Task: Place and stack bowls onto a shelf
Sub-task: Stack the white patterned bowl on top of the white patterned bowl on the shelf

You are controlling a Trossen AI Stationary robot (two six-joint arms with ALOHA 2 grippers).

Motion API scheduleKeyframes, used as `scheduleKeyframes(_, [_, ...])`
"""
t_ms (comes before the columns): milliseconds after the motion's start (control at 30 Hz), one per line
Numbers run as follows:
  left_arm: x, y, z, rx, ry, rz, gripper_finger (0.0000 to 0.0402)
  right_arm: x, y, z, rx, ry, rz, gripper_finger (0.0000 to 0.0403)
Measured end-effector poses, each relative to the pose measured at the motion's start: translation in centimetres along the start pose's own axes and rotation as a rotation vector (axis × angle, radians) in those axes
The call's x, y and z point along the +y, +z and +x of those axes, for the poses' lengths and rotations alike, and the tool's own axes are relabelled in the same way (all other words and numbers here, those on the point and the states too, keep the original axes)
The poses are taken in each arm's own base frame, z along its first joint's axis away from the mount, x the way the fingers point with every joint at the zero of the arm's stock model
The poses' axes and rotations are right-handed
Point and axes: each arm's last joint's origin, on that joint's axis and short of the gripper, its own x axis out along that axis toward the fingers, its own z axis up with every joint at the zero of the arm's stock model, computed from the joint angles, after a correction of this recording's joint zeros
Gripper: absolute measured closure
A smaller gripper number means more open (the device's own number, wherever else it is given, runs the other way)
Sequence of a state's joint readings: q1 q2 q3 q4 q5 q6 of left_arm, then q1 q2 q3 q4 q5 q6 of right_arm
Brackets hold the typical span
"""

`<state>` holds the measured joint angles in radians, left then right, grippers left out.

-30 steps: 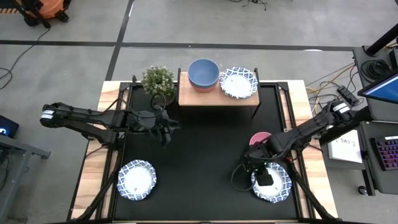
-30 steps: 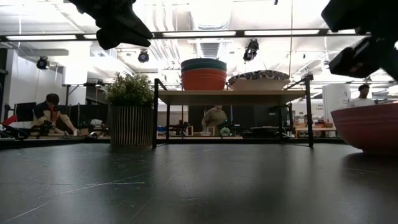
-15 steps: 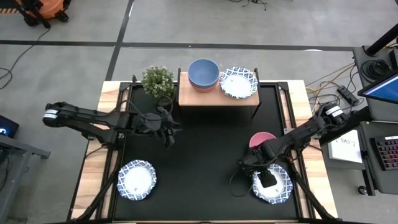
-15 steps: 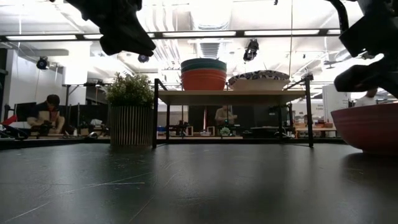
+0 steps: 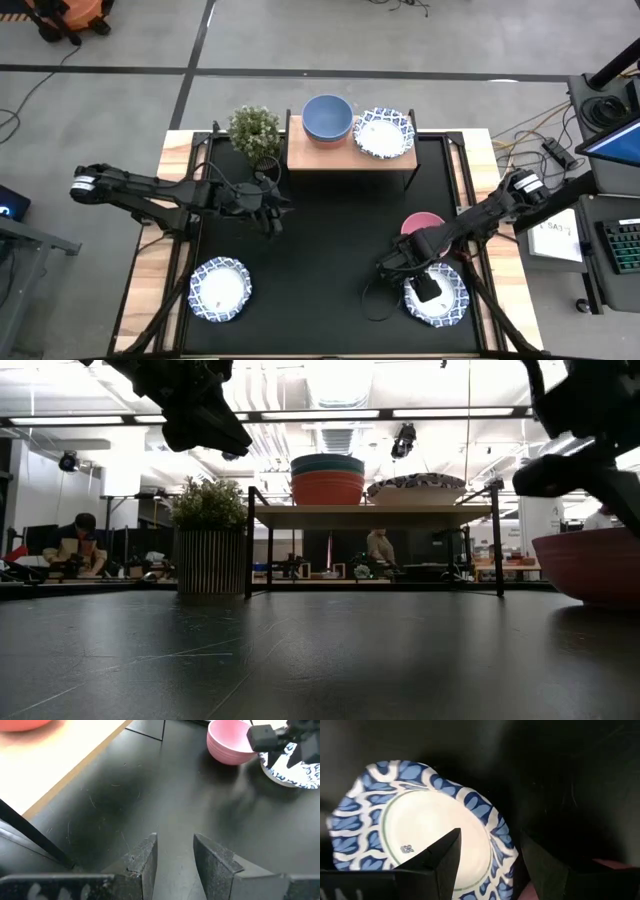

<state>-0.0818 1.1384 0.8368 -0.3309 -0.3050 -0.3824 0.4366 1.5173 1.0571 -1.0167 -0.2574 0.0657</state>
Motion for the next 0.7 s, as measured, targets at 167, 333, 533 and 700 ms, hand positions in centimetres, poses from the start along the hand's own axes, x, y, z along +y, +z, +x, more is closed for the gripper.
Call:
scheduleKeyframes(167, [0.0,0.0,0.0,0.000,0.000,0.012,0.0293,-0.4,0.6,1.6,0.069,-0.011,-0.018,0.0209])
scheduleKeyframes(333, [0.0,0.0,0.0,-0.001,0.000,0.014,0.0293,-0.7,0.9,2.9,0.123,-0.012,-0.016,0.0228])
scheduleKeyframes(533, [0.0,0.0,0.0,0.000,0.000,0.013,0.0293,-0.7,1.0,2.9,0.124,-0.010,-0.032,0.0300])
scheduleKeyframes(700, [0.0,0.1,0.0,-0.008,-0.003,0.021,0.0293,-0.5,1.3,2.1,0.080,-0.006,-0.043,0.0359])
